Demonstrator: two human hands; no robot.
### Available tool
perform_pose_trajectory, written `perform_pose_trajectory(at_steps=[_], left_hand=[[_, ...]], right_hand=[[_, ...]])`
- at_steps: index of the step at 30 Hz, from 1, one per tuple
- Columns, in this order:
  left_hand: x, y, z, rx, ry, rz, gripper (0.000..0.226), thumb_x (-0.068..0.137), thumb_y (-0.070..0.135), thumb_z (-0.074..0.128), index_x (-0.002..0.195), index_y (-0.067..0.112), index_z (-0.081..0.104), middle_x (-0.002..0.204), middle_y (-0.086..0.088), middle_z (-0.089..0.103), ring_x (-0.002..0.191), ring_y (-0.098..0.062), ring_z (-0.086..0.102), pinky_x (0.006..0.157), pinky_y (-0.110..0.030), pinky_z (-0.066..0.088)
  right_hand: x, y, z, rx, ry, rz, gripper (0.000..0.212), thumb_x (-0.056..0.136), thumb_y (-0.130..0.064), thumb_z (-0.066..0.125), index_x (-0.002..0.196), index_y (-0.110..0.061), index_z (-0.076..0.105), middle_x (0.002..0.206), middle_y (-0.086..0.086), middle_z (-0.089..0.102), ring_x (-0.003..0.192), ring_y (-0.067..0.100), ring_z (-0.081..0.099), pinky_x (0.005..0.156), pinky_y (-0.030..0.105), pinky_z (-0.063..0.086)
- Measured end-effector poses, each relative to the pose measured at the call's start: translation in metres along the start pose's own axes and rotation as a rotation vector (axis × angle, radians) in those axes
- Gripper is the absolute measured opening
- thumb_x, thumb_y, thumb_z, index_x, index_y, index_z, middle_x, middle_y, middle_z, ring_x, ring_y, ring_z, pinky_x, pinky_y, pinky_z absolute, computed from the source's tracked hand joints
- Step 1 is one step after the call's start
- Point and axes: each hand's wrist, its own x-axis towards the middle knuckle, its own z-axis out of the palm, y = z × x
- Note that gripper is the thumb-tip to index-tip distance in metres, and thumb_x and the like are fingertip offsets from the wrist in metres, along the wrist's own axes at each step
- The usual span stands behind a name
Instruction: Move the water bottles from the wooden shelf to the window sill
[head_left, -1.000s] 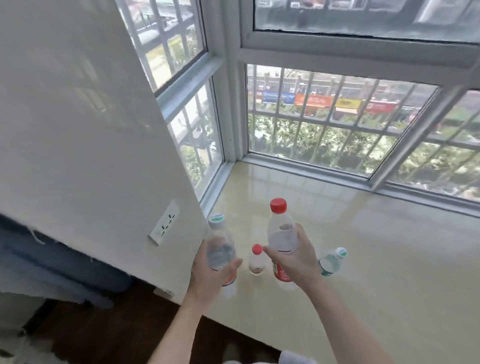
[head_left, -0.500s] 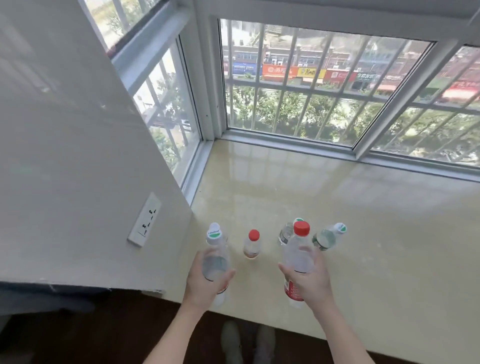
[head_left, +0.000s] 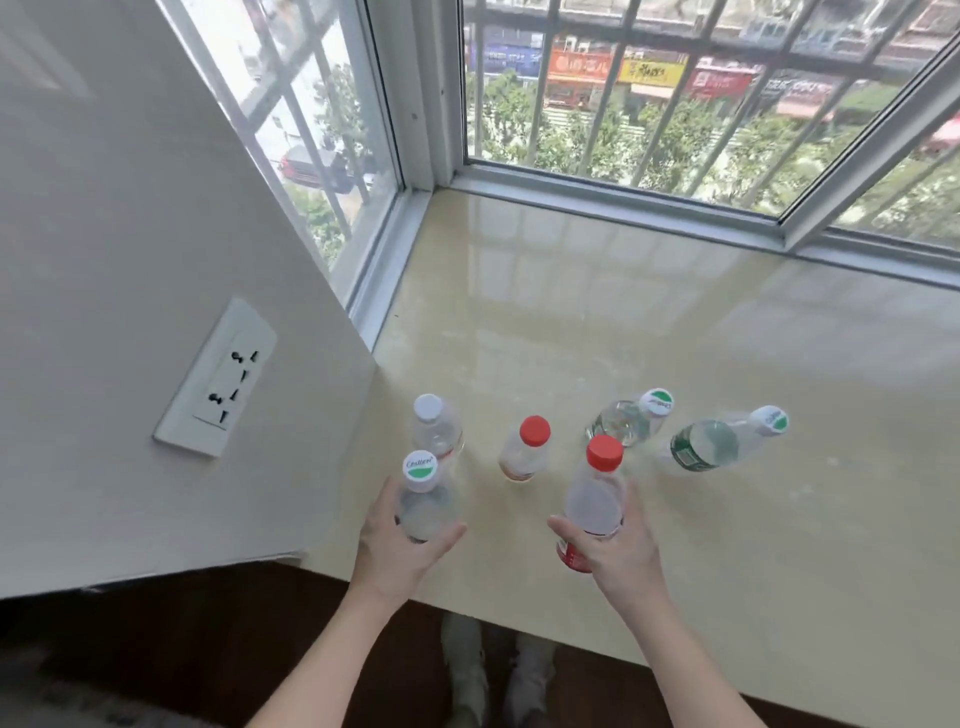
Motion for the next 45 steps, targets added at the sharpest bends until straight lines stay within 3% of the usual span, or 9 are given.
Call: perform_pose_trajectory(at_steps=[2,5,9,13,17,26,34,40,45], left_hand=[[0.009,-0.012,0.007,0.001,0.009,-0.003,0.059,0.064,0.025,0.092,0.105,0.042,0.053,0.108,0.019,0.06,0.098,0.022,0.05,0.08,-0.012,0.04],[0.019,-0.03,0.013,0.041,0.018,0.012,0.055,0.062,0.023,0.093,0.096,0.04,0.053,0.1,0.013,0.062,0.088,0.021,0.052,0.073,-0.008,0.041],[0.028,-0.05,0.018,0.08,0.059,0.106,0.064,0.058,0.019,0.094,0.102,0.044,0.055,0.102,0.013,0.066,0.094,0.012,0.058,0.079,-0.002,0.042],[0.031,-0.059,0.021,0.093,0.085,0.196,0.069,0.057,0.017,0.095,0.11,0.038,0.057,0.106,0.016,0.065,0.102,0.006,0.058,0.087,-0.007,0.043],[0.035,-0.065,0.021,0.118,0.124,0.218,0.07,0.057,0.021,0.094,0.111,0.041,0.054,0.103,0.019,0.063,0.098,0.017,0.054,0.083,0.001,0.037],[0.04,-0.066,0.02,0.191,0.123,0.25,0.066,0.058,0.024,0.094,0.11,0.025,0.054,0.095,0.027,0.053,0.091,0.007,0.048,0.075,0.006,0.034],[0.042,-0.071,0.018,0.185,0.068,0.225,0.066,0.06,0.029,0.093,0.112,0.026,0.054,0.098,0.027,0.055,0.091,0.005,0.051,0.074,0.005,0.035],[0.036,-0.079,0.011,0.196,0.006,0.132,0.094,0.058,0.037,0.093,0.136,0.028,0.043,0.129,0.016,0.053,0.121,-0.002,0.046,0.101,-0.02,0.036],[0.002,-0.076,-0.016,0.421,0.039,0.071,0.094,0.068,0.045,0.086,0.145,0.026,0.036,0.145,0.009,0.047,0.136,-0.012,0.041,0.112,-0.035,0.036]], right_hand=[[0.01,0.018,0.009,-0.019,-0.012,-0.041,0.056,0.066,-0.019,0.092,0.099,-0.041,0.053,0.078,-0.012,0.065,0.071,-0.011,0.062,0.066,0.005,0.046],[0.019,0.04,0.022,-0.033,-0.022,-0.081,0.06,0.059,-0.038,0.095,0.102,-0.041,0.053,0.095,-0.011,0.066,0.094,0.01,0.065,0.082,0.035,0.057],[0.024,0.057,0.04,-0.054,0.006,-0.153,0.062,0.058,-0.032,0.096,0.1,-0.041,0.052,0.094,-0.013,0.065,0.093,0.007,0.063,0.081,0.022,0.05],[0.025,0.066,0.049,-0.03,0.05,-0.165,0.067,0.054,-0.043,0.093,0.111,-0.039,0.056,0.1,-0.024,0.065,0.096,-0.002,0.063,0.082,0.008,0.044],[0.027,0.069,0.052,-0.034,0.069,-0.153,0.076,0.051,-0.051,0.088,0.117,-0.021,0.061,0.104,-0.017,0.067,0.094,-0.006,0.062,0.082,0.004,0.041],[0.03,0.072,0.066,-0.136,0.101,-0.134,0.064,0.057,-0.038,0.094,0.106,-0.013,0.062,0.091,-0.004,0.067,0.087,0.019,0.064,0.079,0.027,0.047],[0.027,0.07,0.07,-0.123,0.122,-0.157,0.069,0.058,-0.035,0.095,0.114,-0.014,0.061,0.102,-0.002,0.068,0.097,0.019,0.064,0.087,0.032,0.05],[0.023,0.085,0.066,-0.003,0.06,-0.107,0.085,0.056,-0.036,0.095,0.128,-0.028,0.049,0.121,-0.01,0.063,0.116,0.01,0.06,0.099,0.031,0.048],[0.001,0.087,0.035,-0.251,-0.035,-0.109,0.097,0.064,-0.02,0.091,0.145,-0.027,0.039,0.139,-0.005,0.053,0.131,0.011,0.048,0.107,0.032,0.04]])
